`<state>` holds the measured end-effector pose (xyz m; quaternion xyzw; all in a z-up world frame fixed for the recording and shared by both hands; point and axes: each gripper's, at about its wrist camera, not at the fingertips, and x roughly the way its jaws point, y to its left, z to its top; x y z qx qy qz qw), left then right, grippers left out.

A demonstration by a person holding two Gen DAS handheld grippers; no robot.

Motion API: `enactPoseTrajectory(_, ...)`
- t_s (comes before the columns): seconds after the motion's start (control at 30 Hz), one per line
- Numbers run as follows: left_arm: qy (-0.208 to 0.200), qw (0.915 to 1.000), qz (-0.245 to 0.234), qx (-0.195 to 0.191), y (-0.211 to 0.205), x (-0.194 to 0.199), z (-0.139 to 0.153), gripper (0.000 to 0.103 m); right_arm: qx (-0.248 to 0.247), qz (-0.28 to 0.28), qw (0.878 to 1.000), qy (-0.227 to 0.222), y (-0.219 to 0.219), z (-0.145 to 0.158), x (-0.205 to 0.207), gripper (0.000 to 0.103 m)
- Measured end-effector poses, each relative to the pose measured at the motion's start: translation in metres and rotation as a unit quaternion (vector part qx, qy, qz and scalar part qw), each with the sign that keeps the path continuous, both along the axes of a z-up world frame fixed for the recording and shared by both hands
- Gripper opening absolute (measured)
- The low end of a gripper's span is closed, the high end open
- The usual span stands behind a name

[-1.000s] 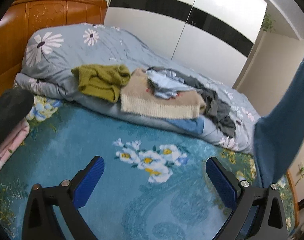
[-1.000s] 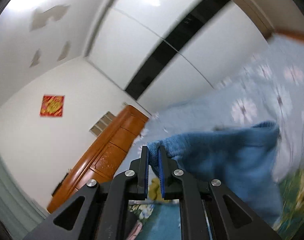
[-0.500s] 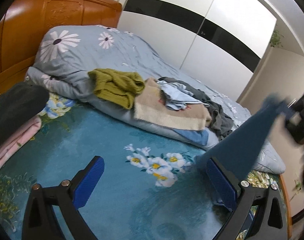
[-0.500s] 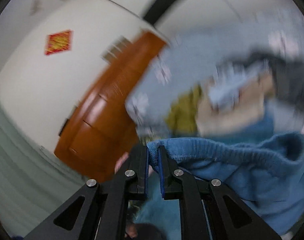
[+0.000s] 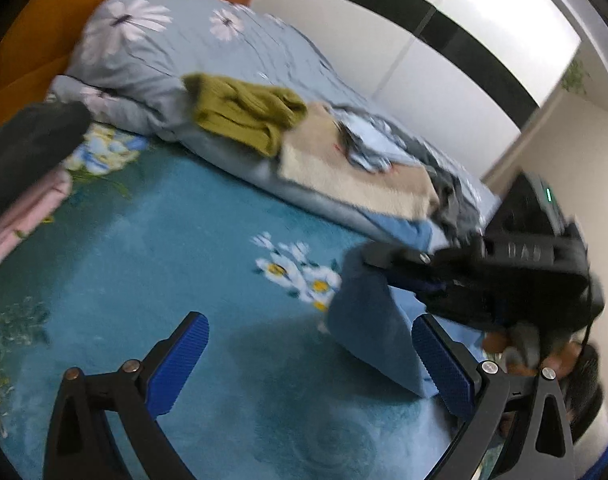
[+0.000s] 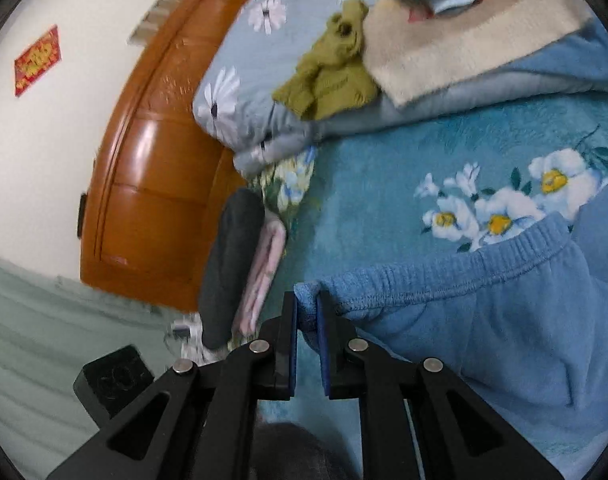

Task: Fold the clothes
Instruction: 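Lower the sweatpants onto the blanket with the right gripper and release, then grasp the sweatpants waistband with the left gripper while the right gripper grasps a leg hem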

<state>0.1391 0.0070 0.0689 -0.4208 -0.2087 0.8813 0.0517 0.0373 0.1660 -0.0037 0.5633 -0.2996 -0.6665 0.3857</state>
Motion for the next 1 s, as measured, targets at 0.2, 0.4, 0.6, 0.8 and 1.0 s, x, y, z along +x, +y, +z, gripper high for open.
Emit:
enactPoseTrajectory(0.2,-0.04,0.9989,-0.02,0.009,0.02,-0.012,-0.028,0.103,0.062,0.008,0.998,0.022,0.021,0.006,-0.003,0.04)
enactPoseTrajectory(0.4,-0.135,0.9903,0.025,-0.023,0.012,-0.032,-0.064,0.103,0.109,-0.097,0.987,0.063,0.111,0.019,0.026,0.04)
enactPoseTrajectory(0.6,-0.227,0.9701,0.084,0.018,-0.002,-0.038,-0.104,0.102,0.199,-0.3,0.932,0.045,0.256,0.004,0.098,0.04)
enactPoseTrajectory(0.8,-0.257,0.9617,0.09,0.033,0.01,-0.033,-0.127,0.082,0.203,-0.356,0.911,-0.04,0.299,-0.037,0.169,0.04)
enactPoseTrajectory(1.0,-0.263,0.955,0.124,0.056,0.002,-0.029,-0.14,0.067,0.183,-0.336,0.924,0.01,0.28,-0.008,0.198,0.04)
